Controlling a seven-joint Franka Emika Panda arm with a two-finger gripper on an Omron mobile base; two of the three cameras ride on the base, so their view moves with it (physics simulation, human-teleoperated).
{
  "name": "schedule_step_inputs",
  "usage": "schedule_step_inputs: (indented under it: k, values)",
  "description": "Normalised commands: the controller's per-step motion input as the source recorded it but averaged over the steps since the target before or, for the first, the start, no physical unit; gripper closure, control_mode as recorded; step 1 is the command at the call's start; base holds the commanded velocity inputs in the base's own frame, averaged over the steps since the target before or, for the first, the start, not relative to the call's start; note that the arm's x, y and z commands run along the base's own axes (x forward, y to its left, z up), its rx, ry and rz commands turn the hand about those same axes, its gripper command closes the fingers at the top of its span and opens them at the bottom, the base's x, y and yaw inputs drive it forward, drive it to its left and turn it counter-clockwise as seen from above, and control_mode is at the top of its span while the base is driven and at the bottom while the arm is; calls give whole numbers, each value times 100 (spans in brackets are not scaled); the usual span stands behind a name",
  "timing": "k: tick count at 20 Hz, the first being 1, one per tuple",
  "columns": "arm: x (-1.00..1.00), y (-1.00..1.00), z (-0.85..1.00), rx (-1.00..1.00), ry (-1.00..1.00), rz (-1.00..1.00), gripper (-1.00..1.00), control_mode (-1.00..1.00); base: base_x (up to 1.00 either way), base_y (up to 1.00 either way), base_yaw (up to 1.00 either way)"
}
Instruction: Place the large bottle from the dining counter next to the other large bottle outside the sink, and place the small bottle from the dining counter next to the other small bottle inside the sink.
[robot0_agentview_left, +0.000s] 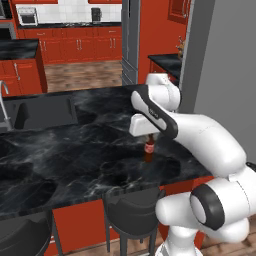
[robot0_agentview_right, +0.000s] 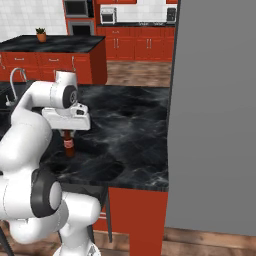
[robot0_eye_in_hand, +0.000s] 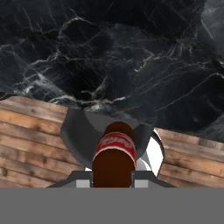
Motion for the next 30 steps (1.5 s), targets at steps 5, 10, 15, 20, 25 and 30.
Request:
schedule_step_inputs:
  k: [5,10,15,20,25,30]
  values:
    - [-59,0,27,0,0,0,100,-100,0,0,0]
    - [-79,-7,3,0,0,0,100,-100,0,0,0]
    - [-23,-27,23,0,-4,0,100,-100,0,0,0]
    - [-25,-20,32,0,-8,0,100,-100,0,0,0]
    - [-39,-7,5,0,-1,0,100,-100,0,0,0]
    - [-4,0,0,0,0,0,100,-100,0,0,0]
